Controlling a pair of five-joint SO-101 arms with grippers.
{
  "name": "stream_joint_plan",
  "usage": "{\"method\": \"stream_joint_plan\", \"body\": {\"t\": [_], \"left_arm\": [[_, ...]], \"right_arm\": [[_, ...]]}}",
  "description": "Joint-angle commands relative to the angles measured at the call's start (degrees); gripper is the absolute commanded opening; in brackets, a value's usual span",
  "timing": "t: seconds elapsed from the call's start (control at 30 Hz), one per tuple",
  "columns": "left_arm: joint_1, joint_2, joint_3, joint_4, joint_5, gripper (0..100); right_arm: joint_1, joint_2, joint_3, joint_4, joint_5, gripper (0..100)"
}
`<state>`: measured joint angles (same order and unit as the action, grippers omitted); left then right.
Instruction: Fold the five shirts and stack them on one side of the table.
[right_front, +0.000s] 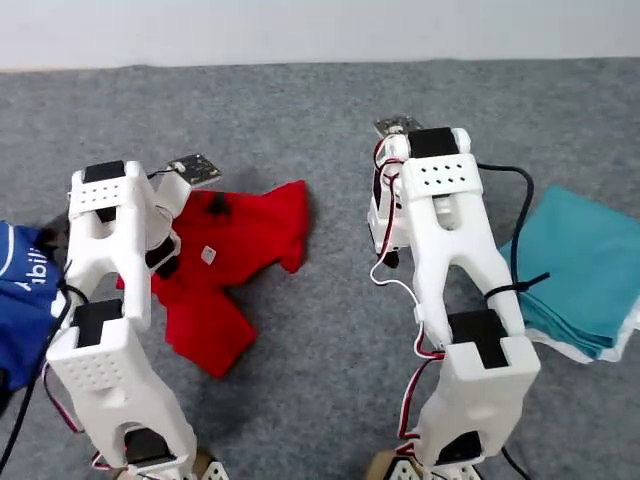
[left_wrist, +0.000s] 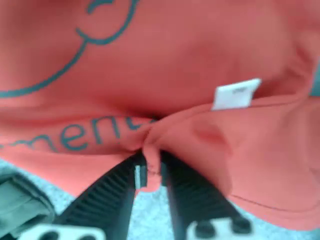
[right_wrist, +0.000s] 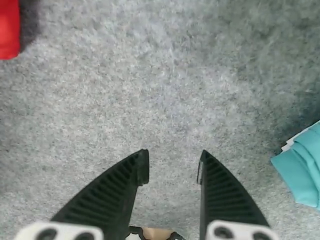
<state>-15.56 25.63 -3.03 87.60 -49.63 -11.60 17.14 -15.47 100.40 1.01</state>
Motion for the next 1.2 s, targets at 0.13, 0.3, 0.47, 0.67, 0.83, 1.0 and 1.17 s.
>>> {"method": "stream_joint_plan", "body": {"t": [0.13,0.3,0.47,0.67,0.83,1.0,1.17], "left_arm": [[-0.8,-6.5,-1.6,4.1,-0.6,0],[-4.8,-22.1,-1.8,4.0,-0.5,0],[-14.4,-36.9,-1.8,4.2,-0.4,0],[-27.6,-40.7,-1.3,4.3,-0.4,0],[-31.1,-40.7,3.6,3.9,-0.4,0],[-31.0,-40.7,7.5,3.3,-0.4,0],[-31.1,-40.7,10.9,2.0,-0.4,0]], "right_arm": [[-0.4,-1.0,-2.7,2.2,0.7,16.9],[-1.1,-1.0,-4.1,2.2,0.7,16.9],[-3.6,-0.6,-12.8,2.2,0.7,16.9],[-12.8,2.9,-18.2,0.7,4.1,17.3],[-20.8,10.5,-23.9,0.3,8.7,18.0],[-25.6,19.6,-34.8,0.6,10.8,27.8],[-26.8,29.1,-46.9,0.3,10.8,31.2]]}}
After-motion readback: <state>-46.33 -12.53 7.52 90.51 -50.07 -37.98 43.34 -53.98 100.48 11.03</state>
